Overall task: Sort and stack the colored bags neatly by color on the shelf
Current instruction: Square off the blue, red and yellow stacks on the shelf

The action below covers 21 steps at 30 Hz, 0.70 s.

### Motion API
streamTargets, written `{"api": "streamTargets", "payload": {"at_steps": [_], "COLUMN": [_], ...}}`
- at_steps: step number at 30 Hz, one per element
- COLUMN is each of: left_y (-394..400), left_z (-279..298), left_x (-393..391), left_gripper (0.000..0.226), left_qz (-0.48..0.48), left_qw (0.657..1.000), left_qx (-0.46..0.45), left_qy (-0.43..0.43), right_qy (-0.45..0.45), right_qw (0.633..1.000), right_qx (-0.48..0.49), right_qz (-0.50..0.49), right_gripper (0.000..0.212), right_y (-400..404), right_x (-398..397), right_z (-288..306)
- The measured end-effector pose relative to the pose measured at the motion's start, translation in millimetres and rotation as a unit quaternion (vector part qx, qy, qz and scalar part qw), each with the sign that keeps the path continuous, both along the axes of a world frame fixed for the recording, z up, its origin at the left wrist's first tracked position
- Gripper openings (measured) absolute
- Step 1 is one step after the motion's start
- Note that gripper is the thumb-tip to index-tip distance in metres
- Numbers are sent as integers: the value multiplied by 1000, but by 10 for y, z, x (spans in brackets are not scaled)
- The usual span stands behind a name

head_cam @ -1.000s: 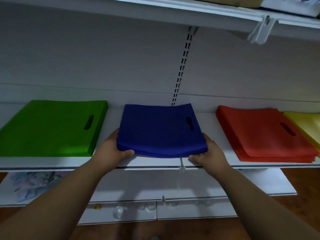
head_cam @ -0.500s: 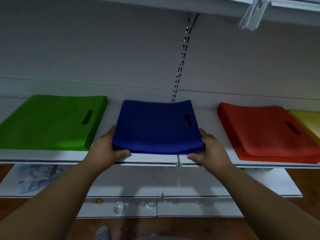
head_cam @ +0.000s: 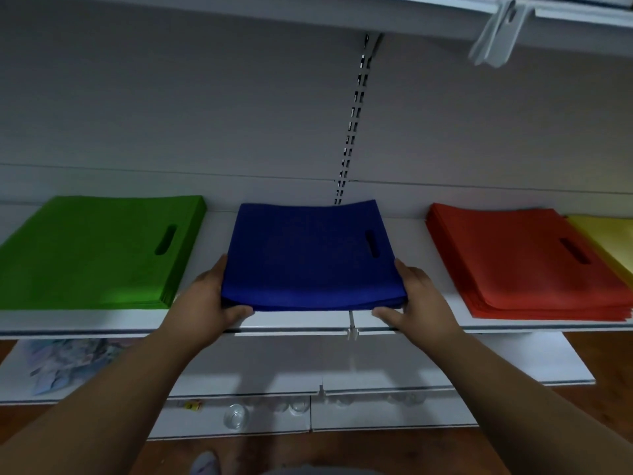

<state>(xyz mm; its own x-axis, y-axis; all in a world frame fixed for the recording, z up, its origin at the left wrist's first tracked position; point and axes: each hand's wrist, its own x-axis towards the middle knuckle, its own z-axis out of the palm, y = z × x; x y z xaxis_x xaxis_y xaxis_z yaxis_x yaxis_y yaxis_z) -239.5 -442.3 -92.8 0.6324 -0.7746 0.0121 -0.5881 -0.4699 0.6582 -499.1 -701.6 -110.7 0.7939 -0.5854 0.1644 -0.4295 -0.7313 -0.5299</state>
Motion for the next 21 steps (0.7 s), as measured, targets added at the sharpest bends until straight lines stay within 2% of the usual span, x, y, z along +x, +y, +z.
{"api": "streamTargets", "payload": {"at_steps": [4,5,7,9,11,13,14,18,19,21], "left_y": [-12,-13,-37,-69,-111,-153,-172,-229,-234,-222], "left_z": [2,-5,21,21,16,38,56,102,84,28], "left_x": [-49,-93,-223,-312,-319,-289,-279,-240,-234,-218], "left_gripper": [72,68,48,35,44,49,49,50,51,54], "left_qz": [22,32,62,114,157,165,163,170,177,187], "left_qw": [1000,999,984,941,912,904,901,897,898,902], "left_qx": [1,-22,-116,-205,-242,-241,-243,-243,-237,-231], "left_qy": [-13,1,120,244,293,312,319,329,324,313], "right_qy": [-17,-23,-64,-95,-152,-191,-183,-193,-178,-121], "right_qw": [1000,999,991,972,924,859,847,858,873,926], "right_qx": [23,34,113,209,330,455,484,461,439,354], "right_qz": [1,3,-7,-49,-119,-136,-123,-118,-113,-57], "right_gripper": [70,69,60,47,31,41,46,40,45,66], "right_y": [50,83,166,252,276,251,237,182,162,197], "right_x": [45,44,37,75,150,250,287,272,237,186], "right_z": [55,57,91,167,224,260,266,145,108,133]}}
